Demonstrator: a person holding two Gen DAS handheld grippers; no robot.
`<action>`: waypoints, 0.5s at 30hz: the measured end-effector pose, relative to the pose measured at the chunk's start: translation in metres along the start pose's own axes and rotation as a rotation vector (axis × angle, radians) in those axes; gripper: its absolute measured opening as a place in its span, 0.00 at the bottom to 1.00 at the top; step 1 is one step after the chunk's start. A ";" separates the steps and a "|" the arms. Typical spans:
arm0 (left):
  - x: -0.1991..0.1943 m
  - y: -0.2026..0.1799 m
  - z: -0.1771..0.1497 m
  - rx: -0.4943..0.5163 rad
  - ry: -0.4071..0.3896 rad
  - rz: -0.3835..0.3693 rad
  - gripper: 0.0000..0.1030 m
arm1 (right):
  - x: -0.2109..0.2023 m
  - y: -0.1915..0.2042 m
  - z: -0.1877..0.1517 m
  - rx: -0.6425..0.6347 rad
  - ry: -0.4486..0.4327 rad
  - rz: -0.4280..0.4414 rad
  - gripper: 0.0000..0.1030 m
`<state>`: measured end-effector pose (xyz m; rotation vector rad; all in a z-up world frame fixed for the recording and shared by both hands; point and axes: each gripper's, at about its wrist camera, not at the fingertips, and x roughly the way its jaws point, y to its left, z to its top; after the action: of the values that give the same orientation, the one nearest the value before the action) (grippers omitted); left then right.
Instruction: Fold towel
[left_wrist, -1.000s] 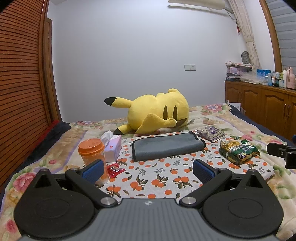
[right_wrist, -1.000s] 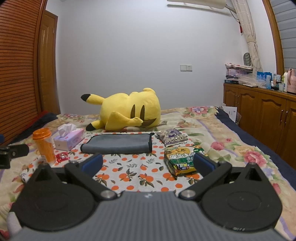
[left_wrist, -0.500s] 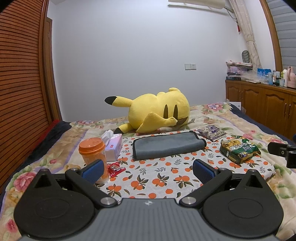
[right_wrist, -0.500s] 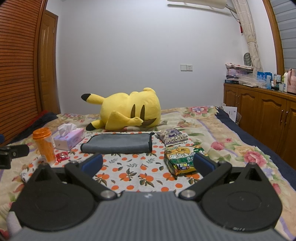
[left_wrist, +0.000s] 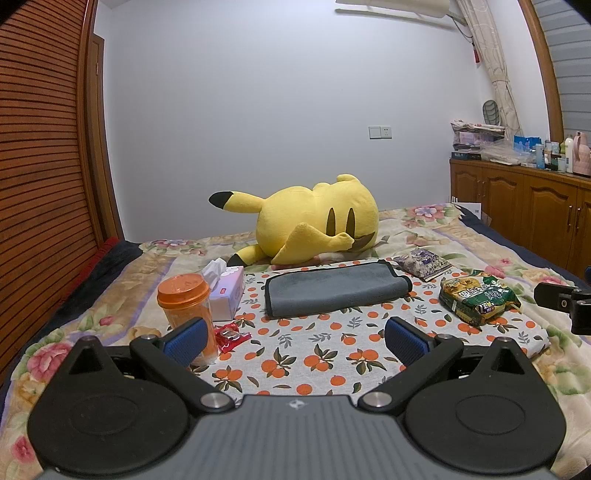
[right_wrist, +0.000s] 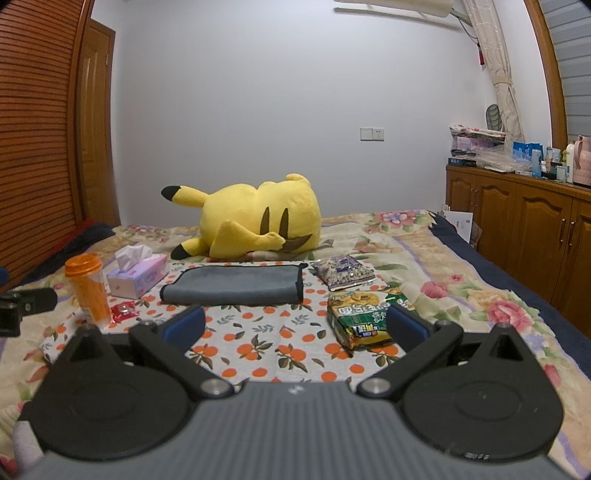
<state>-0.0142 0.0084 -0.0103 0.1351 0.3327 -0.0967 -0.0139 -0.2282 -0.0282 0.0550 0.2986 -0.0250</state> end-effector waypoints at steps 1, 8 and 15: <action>0.000 0.000 0.000 0.000 0.001 0.000 1.00 | 0.000 0.000 0.000 0.000 0.000 0.000 1.00; 0.000 0.001 -0.001 0.001 0.000 0.001 1.00 | 0.000 0.000 0.000 0.000 0.000 -0.001 1.00; 0.000 0.001 -0.001 0.001 0.000 0.001 1.00 | 0.000 0.000 0.000 0.002 -0.001 -0.002 1.00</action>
<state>-0.0143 0.0099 -0.0116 0.1362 0.3328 -0.0958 -0.0140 -0.2283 -0.0279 0.0569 0.2981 -0.0272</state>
